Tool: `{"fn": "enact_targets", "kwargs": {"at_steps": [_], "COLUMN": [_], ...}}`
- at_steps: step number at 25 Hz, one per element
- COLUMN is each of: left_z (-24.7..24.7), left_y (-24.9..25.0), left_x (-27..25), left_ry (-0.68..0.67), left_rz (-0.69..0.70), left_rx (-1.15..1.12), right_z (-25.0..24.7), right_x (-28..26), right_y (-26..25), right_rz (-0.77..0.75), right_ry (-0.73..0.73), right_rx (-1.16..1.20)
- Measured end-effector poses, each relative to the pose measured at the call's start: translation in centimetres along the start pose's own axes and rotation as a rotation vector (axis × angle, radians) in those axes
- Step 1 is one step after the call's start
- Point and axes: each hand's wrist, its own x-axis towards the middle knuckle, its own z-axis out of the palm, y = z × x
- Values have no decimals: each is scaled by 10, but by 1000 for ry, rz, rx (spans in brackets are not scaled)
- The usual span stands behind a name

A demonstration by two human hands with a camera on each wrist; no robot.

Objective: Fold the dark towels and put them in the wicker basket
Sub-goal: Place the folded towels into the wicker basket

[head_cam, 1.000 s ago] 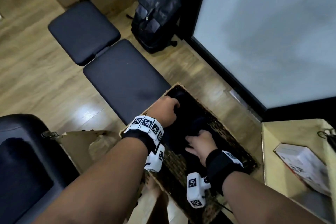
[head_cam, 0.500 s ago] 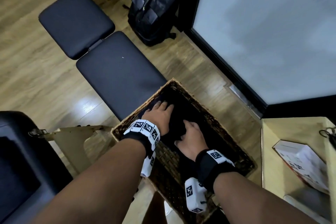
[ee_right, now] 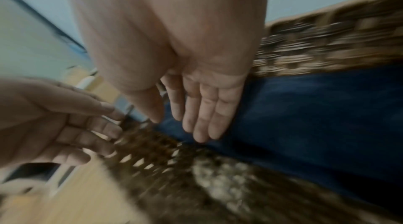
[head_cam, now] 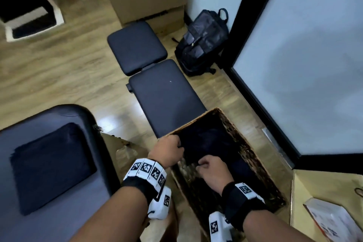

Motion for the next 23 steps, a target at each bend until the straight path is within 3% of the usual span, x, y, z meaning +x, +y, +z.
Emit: {"fn": "enact_targets", "kwargs": {"at_steps": [5,11,14,17,23], "left_z": [-39,-92,-101,-103,-104], "left_y": [-68,-202,-248,-274,-280], "left_x": [-90,-159,-172,-170,-166], "left_ry": [287,636,475,305,443], "left_rz": [-162,-366,-589,-674,-653], "left_rx": [-16,-3,5,-163,-302], "right_z": [46,129,161,186,204], "right_x": [-34,-52,-55,-53,-47], "right_y": [-94,-199,-233,-255,-282], "right_rz": [-290,-553,-637,-618,-493], "right_ry": [66,-96,-117,-166,-5], "right_rx": [-108,-242,-282,-404,-479]}}
